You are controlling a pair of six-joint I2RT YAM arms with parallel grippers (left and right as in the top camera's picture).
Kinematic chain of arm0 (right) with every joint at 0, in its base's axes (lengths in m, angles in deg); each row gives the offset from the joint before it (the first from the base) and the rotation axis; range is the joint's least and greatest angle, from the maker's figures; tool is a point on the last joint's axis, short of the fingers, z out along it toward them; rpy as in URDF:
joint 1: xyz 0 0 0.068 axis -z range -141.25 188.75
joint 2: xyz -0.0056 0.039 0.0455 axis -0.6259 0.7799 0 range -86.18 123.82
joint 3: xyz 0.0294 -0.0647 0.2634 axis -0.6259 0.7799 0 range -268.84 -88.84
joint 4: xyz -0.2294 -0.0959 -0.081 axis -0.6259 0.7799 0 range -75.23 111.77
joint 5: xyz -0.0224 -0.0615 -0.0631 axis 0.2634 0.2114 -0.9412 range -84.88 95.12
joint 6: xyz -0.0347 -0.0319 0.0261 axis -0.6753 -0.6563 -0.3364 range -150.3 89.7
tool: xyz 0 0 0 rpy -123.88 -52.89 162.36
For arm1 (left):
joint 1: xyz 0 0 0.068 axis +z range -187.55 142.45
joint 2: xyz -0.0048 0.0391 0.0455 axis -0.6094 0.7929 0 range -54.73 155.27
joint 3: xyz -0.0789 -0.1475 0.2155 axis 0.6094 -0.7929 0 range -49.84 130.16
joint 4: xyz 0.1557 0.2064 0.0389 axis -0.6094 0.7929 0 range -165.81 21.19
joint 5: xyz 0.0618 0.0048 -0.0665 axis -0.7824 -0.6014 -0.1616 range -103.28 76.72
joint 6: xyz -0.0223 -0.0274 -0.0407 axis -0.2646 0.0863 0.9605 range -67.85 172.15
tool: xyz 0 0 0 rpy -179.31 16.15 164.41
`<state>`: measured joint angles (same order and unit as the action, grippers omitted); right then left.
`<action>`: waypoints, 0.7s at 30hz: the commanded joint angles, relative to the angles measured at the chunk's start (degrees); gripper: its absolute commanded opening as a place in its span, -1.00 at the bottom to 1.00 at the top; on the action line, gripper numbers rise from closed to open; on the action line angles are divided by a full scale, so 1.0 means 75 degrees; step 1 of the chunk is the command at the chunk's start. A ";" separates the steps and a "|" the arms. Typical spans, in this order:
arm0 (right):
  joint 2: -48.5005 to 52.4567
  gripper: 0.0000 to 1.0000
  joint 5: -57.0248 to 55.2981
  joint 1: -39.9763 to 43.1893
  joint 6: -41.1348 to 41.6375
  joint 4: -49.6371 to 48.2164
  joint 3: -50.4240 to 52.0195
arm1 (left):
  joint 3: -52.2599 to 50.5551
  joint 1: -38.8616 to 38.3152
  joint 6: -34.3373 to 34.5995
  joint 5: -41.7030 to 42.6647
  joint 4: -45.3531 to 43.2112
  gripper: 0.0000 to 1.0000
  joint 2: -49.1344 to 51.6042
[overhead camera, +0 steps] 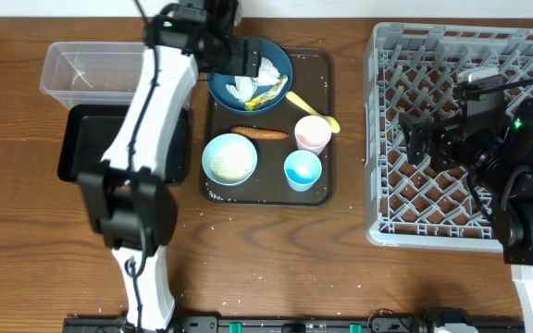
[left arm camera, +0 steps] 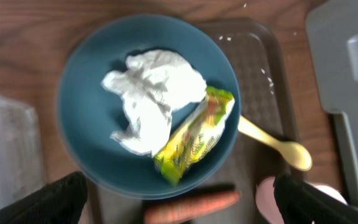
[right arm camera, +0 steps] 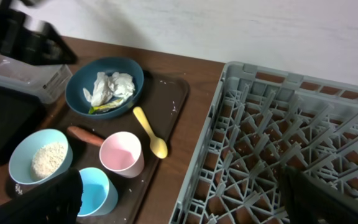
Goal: Sort waste into correct bins and load items into the dishwasher rack
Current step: 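Reach left gripper to blue plate and grasp crumpled white tissue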
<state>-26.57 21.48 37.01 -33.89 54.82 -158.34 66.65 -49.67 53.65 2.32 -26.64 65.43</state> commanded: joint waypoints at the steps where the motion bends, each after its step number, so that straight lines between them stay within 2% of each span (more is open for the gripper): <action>1: 0.0012 0.99 0.0134 0.0029 -0.0102 0.0032 -0.0134 | 0.0172 -0.0117 0.0102 0.0309 -0.0586 0.96 0.0446; 10: 0.0277 0.99 0.0134 0.0029 -0.0102 0.0361 -0.0131 | 0.0172 -0.0708 0.0446 -0.1629 -0.1577 0.96 0.1518; 21: 0.0475 0.98 0.0134 0.0029 -0.0105 0.0845 -0.0131 | 0.0166 -0.0673 0.0944 -0.1827 -0.1923 0.96 0.2413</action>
<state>-22.96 21.91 37.01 -33.89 60.85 -158.38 66.67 -55.17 58.85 -9.71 -40.35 82.85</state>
